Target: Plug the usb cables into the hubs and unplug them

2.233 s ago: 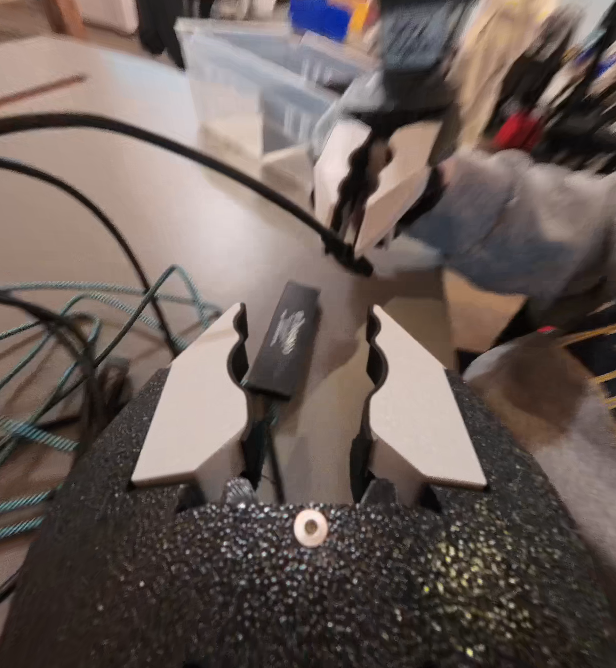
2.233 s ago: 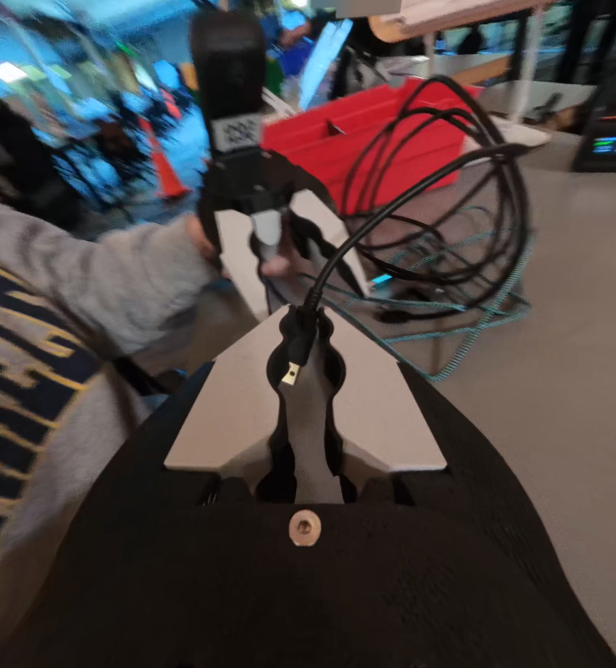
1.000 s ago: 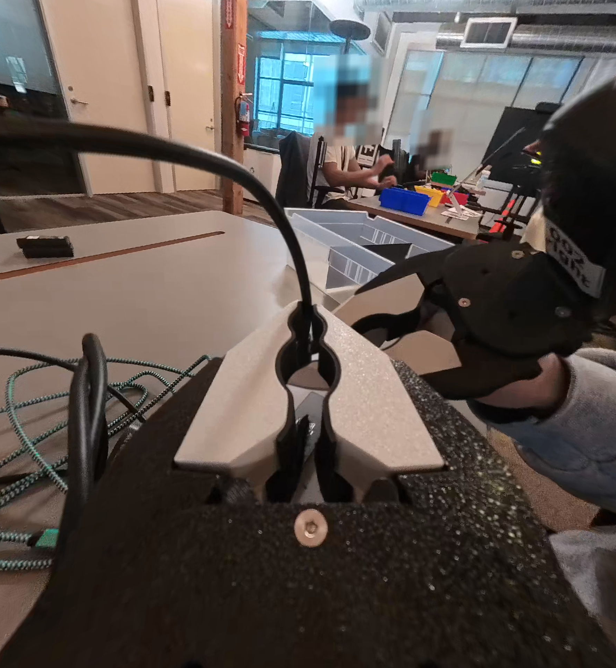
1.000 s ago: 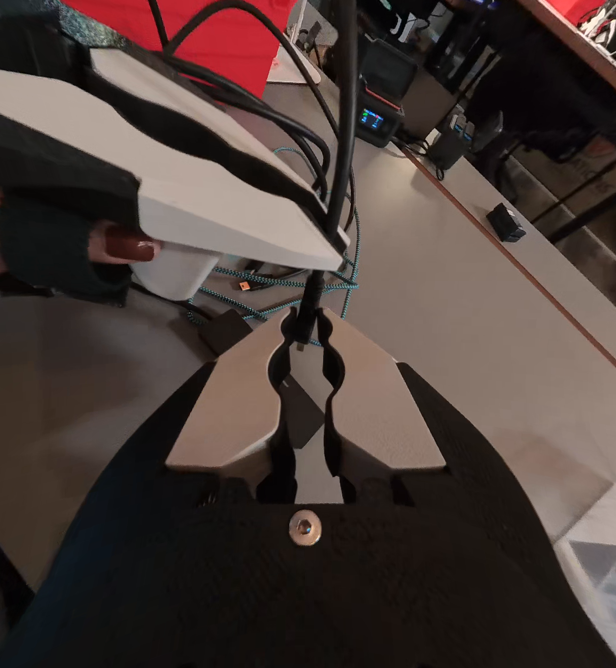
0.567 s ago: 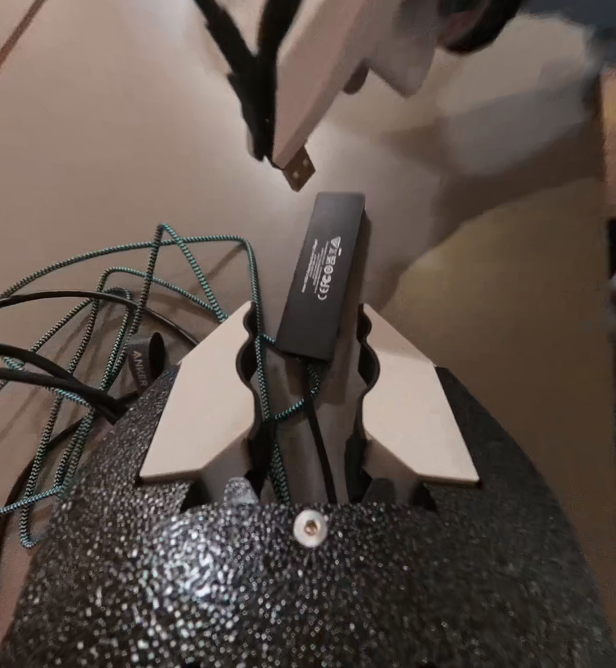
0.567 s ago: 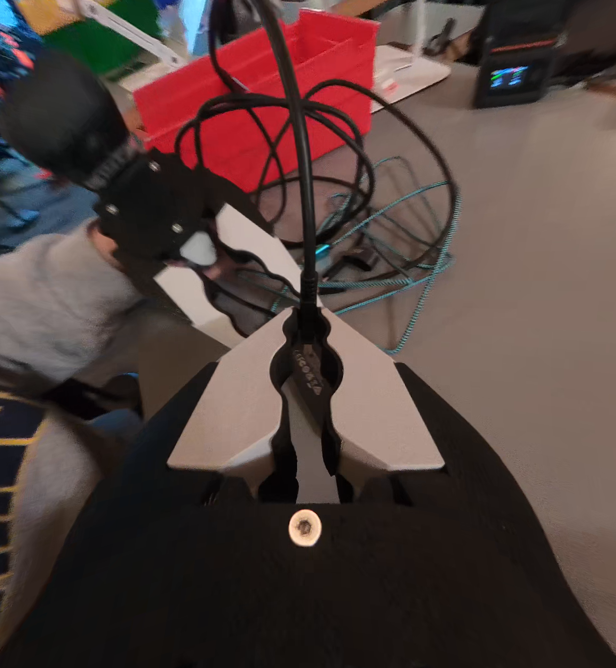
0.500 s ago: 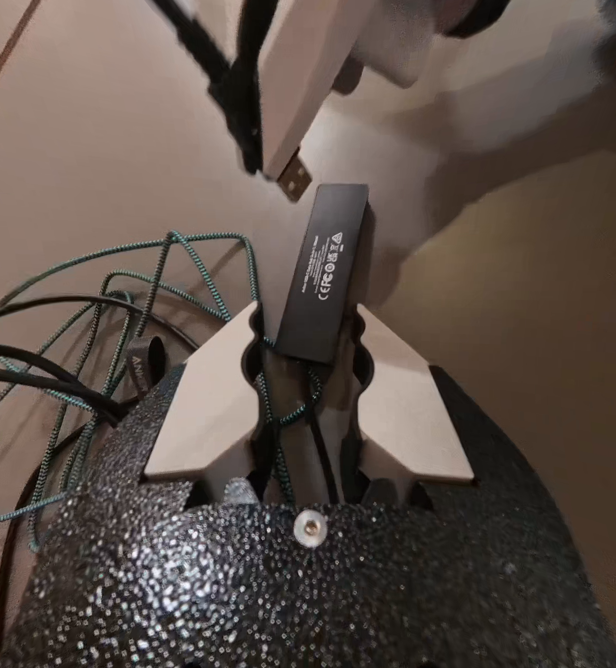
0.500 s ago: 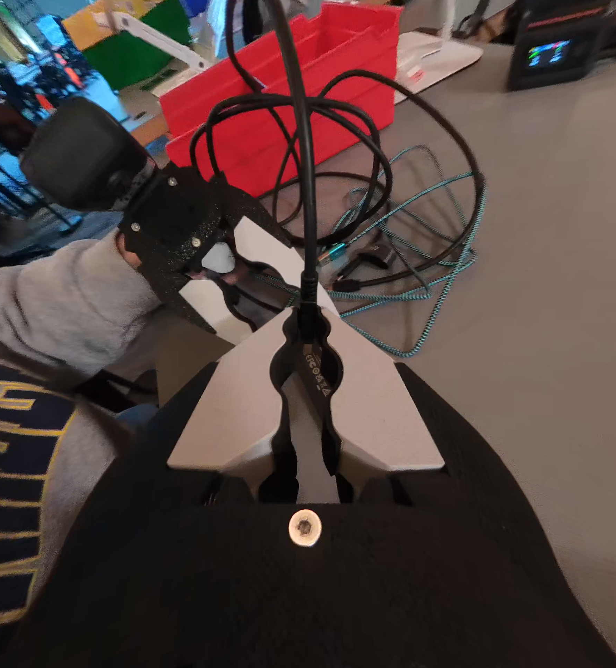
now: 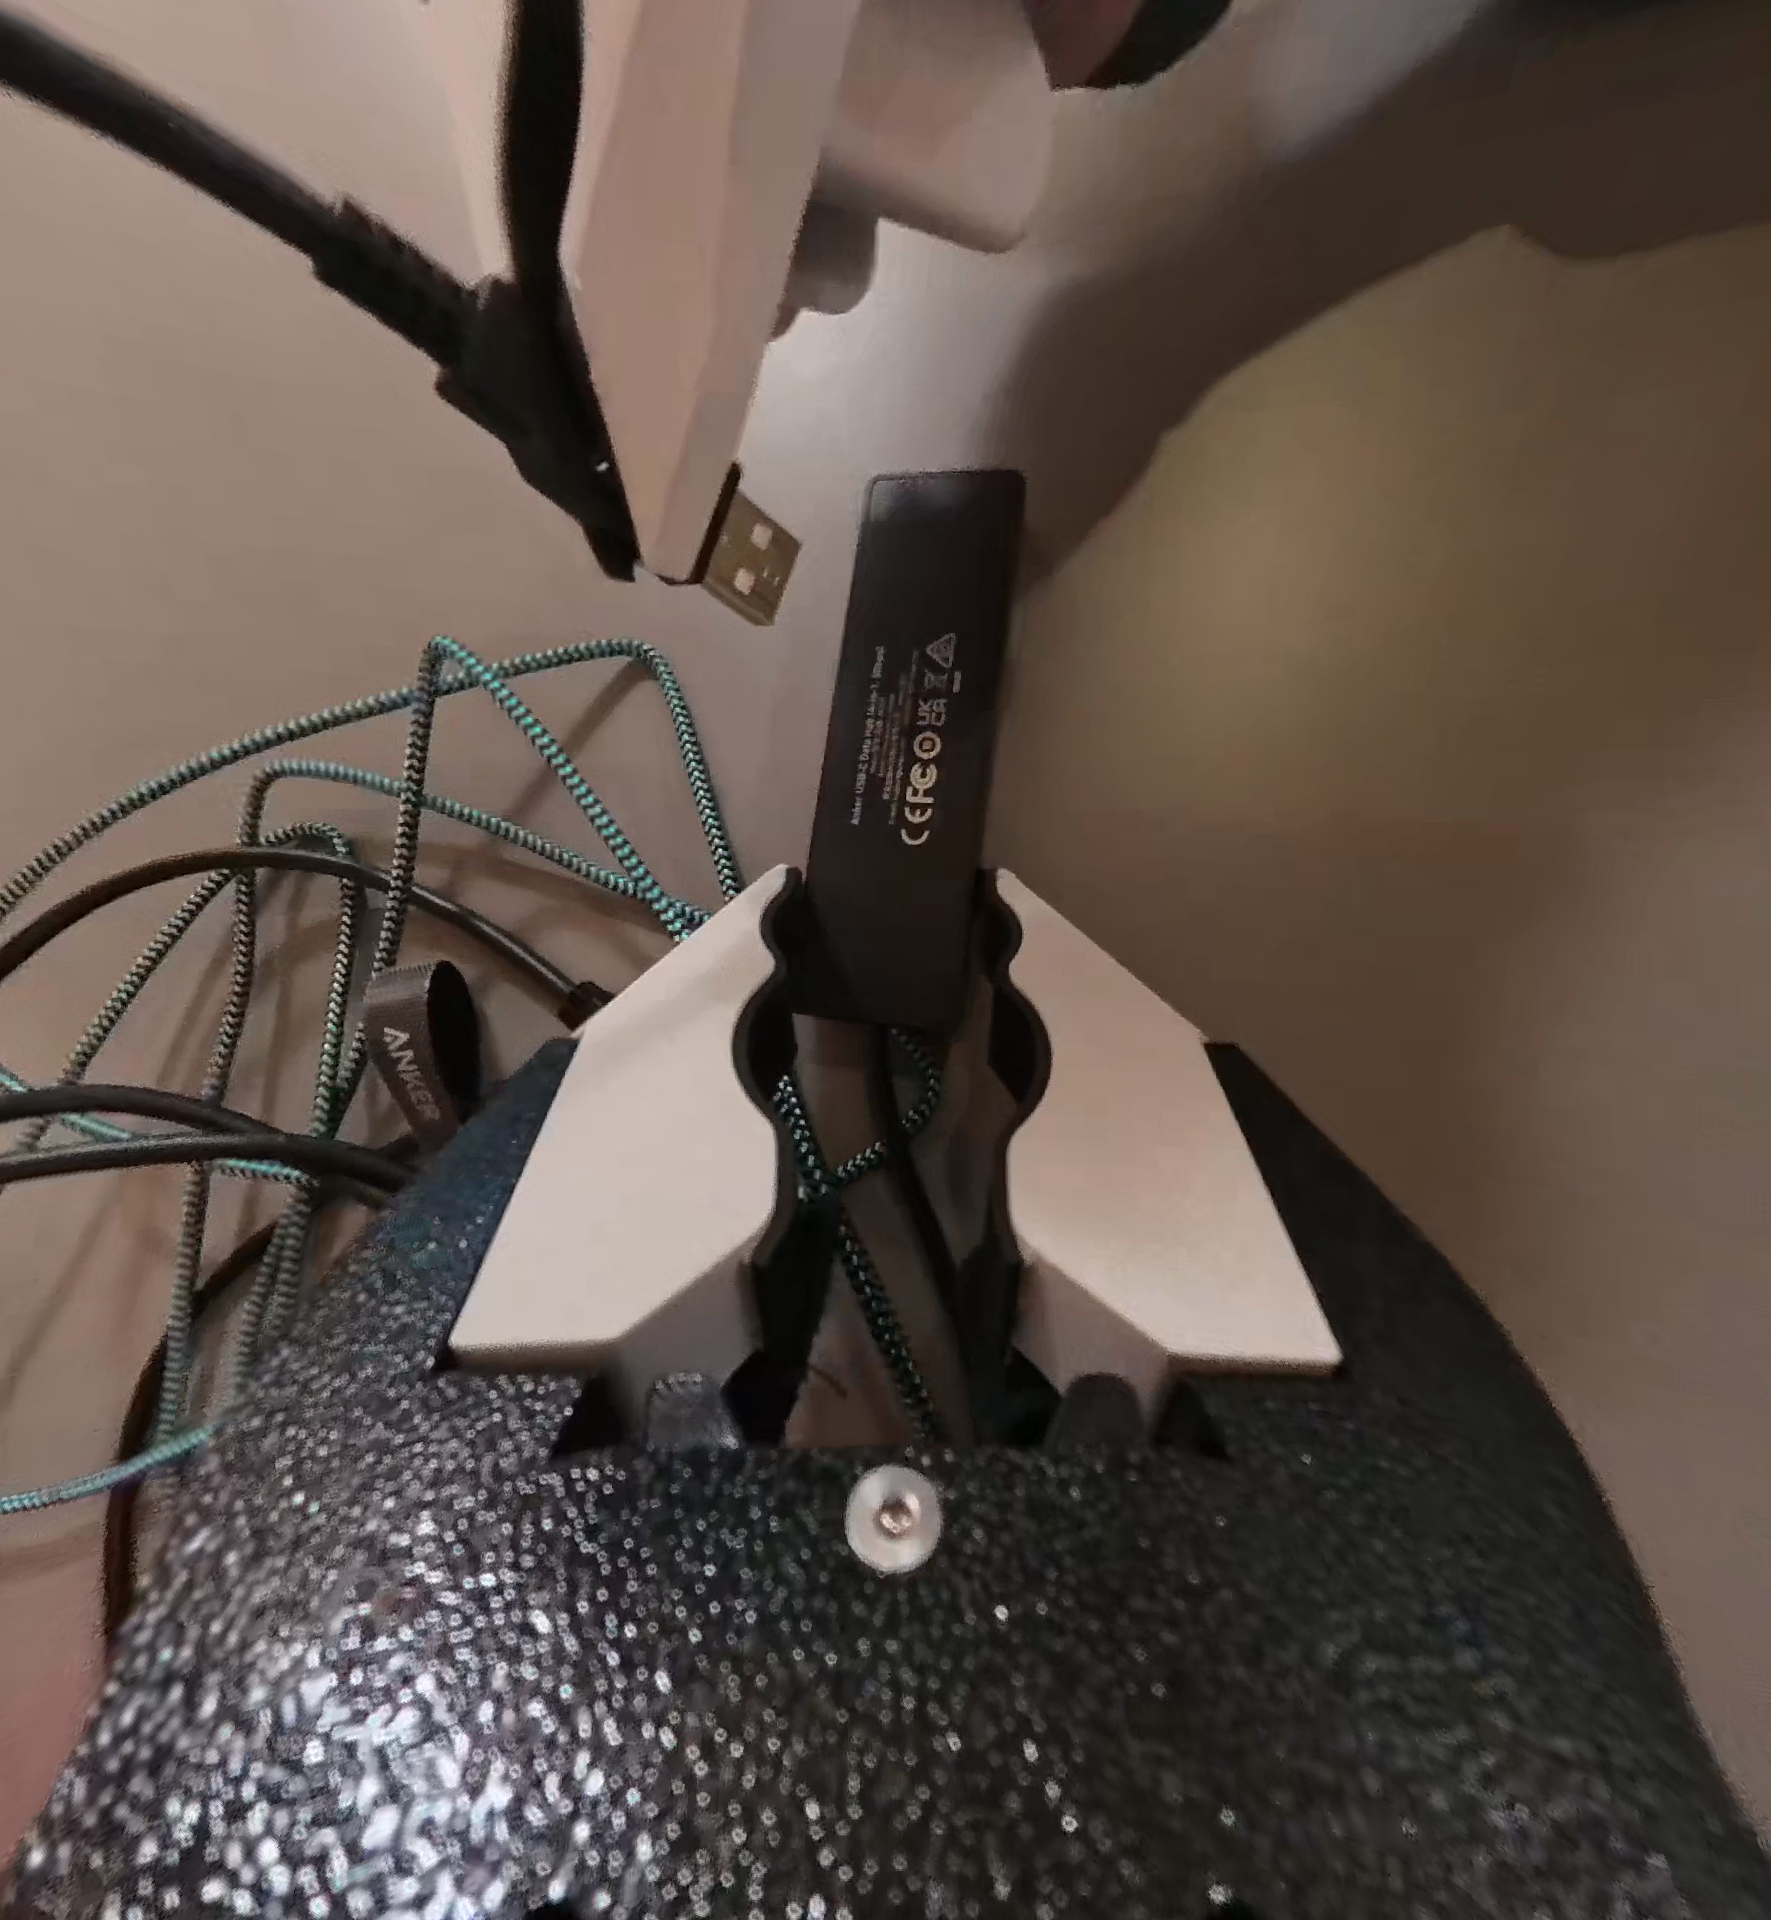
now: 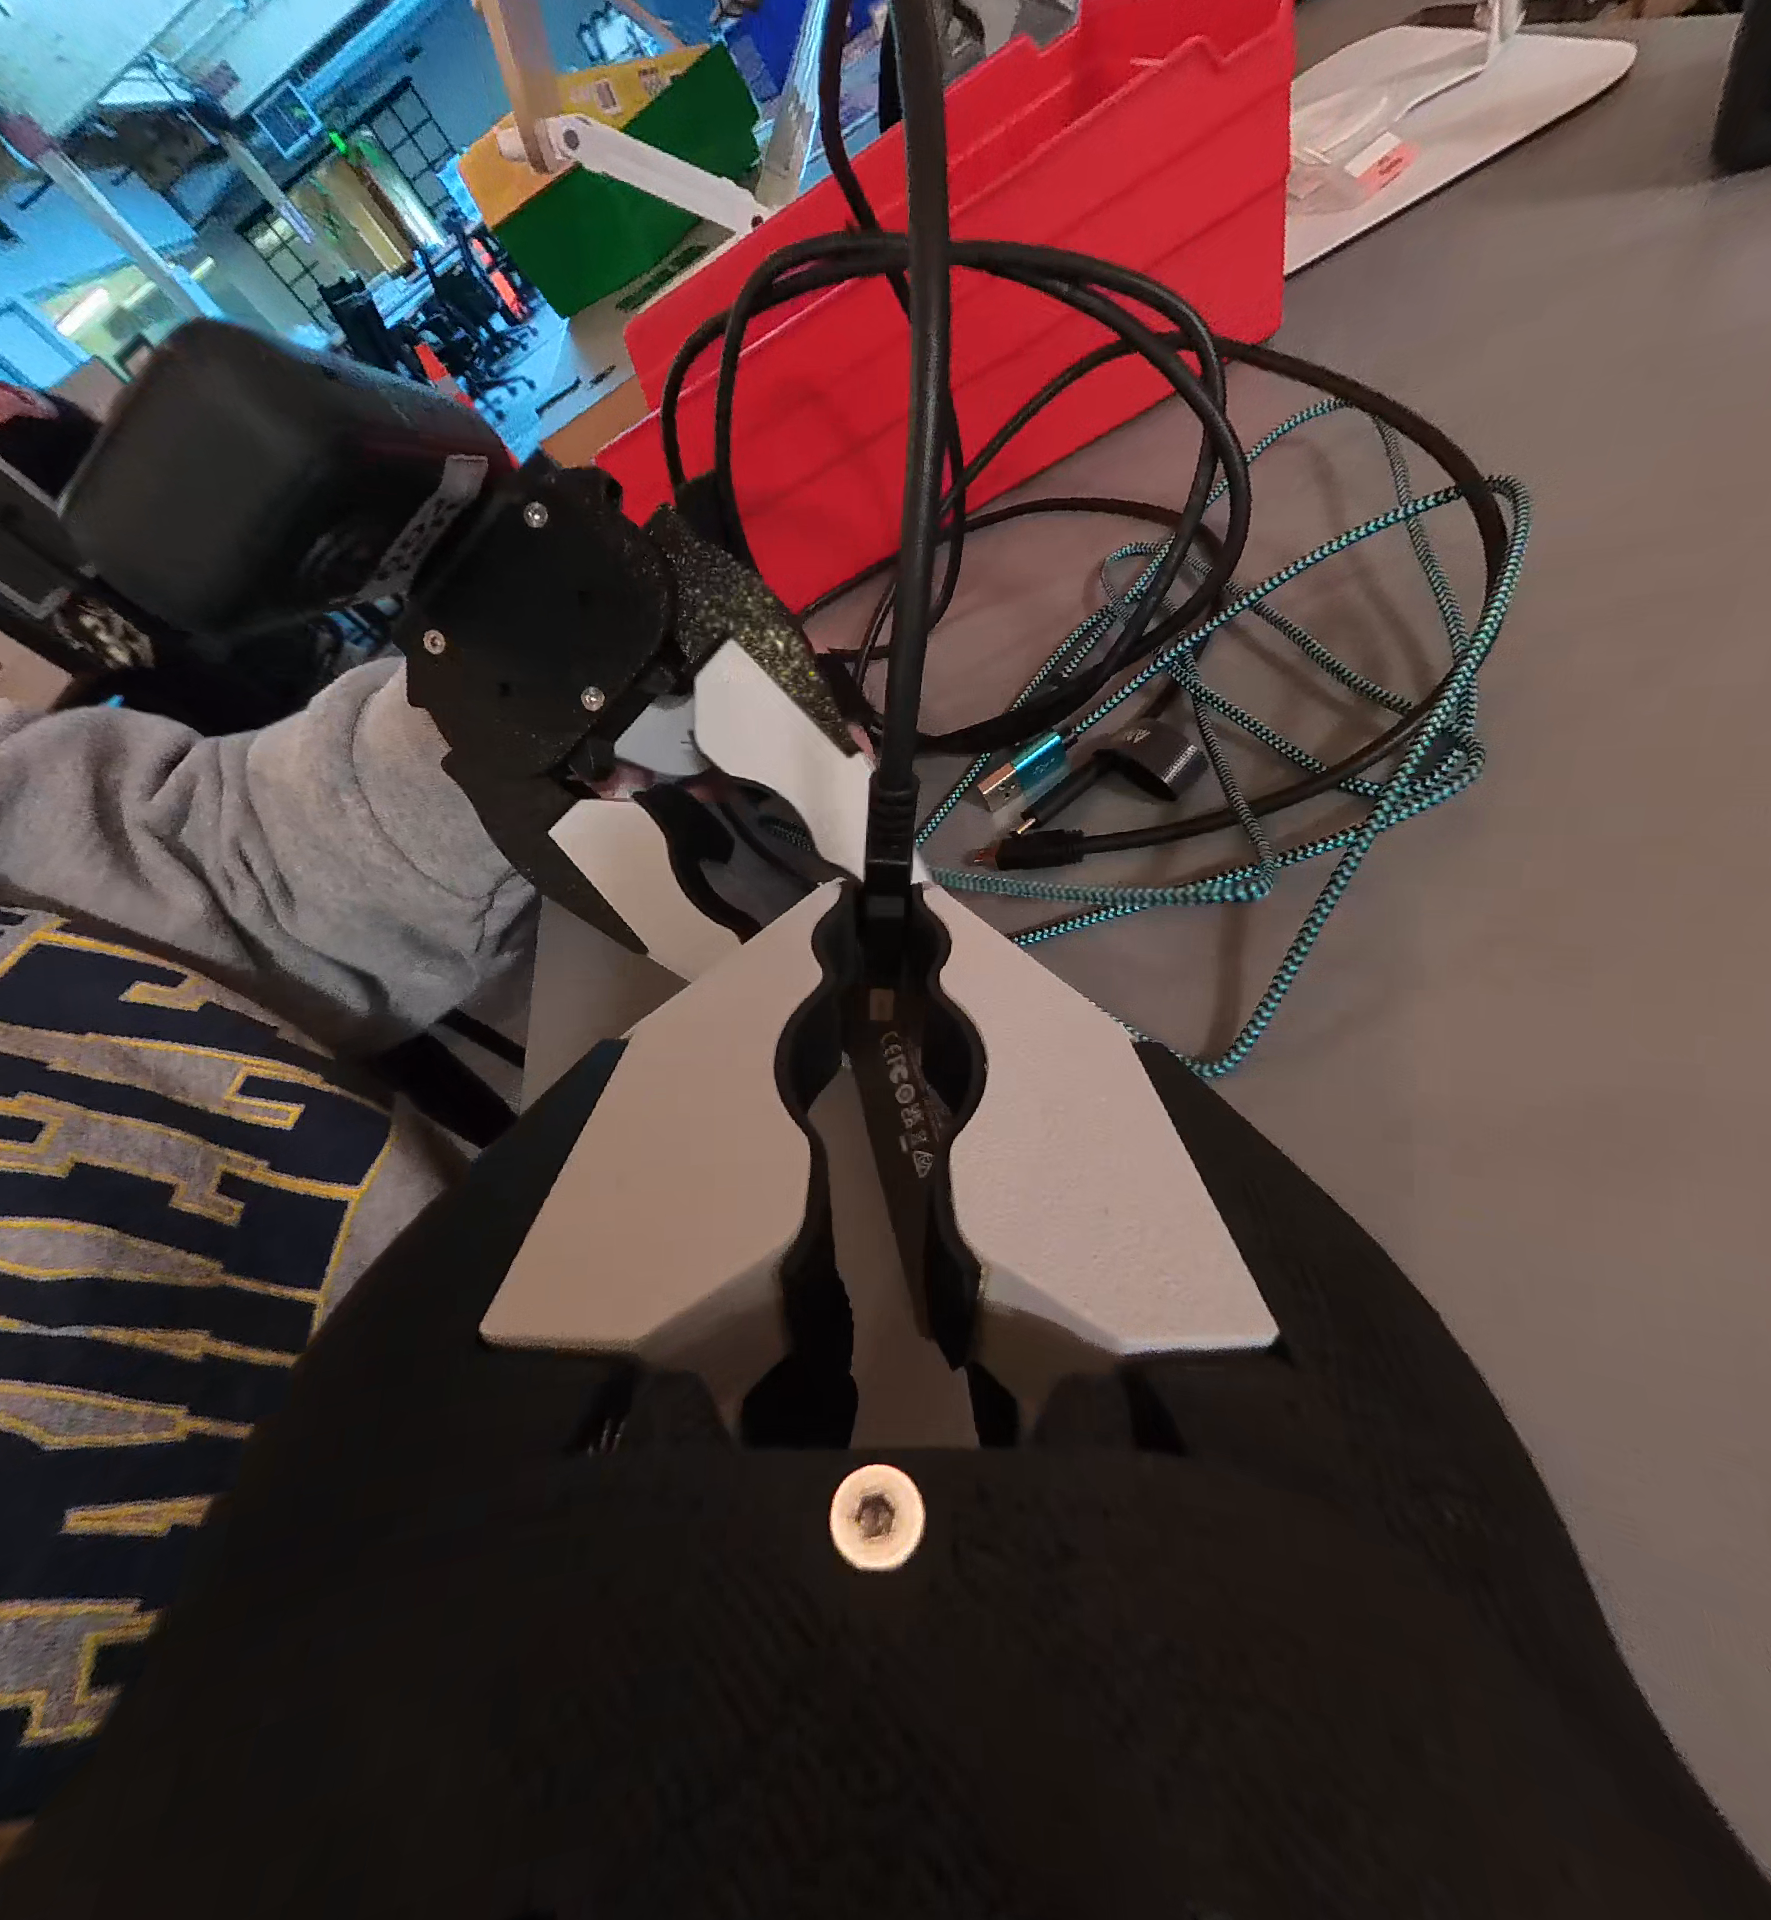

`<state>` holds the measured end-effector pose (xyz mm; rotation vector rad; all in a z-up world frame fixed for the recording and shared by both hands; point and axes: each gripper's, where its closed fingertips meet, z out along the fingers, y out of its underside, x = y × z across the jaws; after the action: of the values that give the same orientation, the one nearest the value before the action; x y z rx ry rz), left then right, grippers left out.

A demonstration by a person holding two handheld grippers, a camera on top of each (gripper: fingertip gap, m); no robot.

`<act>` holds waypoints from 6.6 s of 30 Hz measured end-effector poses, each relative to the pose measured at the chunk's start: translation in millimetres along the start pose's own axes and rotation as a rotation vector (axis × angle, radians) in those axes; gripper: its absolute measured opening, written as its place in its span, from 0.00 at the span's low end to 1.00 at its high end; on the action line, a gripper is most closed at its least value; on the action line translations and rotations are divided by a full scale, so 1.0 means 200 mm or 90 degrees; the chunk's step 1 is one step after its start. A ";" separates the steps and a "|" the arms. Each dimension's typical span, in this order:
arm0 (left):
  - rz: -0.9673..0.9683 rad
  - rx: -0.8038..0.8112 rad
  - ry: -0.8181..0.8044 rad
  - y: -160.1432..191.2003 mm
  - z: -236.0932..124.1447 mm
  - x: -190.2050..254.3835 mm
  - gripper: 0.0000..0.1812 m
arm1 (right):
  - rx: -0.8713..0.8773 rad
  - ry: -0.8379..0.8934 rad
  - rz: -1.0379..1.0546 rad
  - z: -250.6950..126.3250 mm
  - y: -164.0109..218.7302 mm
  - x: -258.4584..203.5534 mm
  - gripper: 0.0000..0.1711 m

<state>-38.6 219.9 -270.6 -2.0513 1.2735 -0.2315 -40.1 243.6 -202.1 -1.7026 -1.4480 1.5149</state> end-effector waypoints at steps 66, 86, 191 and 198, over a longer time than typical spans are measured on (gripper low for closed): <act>0.577 -0.017 -0.470 -0.01 -0.06 0.07 0.15 | 0.117 0.220 0.099 0.02 0.19 -0.11 0.04; 0.575 -0.029 -0.475 0.00 -0.07 0.07 0.15 | 0.087 0.233 0.077 0.02 0.21 -0.13 0.05; 0.420 -0.175 -0.471 0.09 -0.09 0.01 0.16 | -0.212 0.385 0.022 -0.18 0.34 0.13 0.04; 0.451 -0.173 -0.503 0.09 -0.10 0.00 0.17 | -0.126 0.253 -0.116 -0.06 0.15 -0.15 0.24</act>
<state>-60.6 205.2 -267.0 -1.4831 1.4255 1.0145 -12.2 210.3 -211.1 -1.7998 -1.5214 0.8988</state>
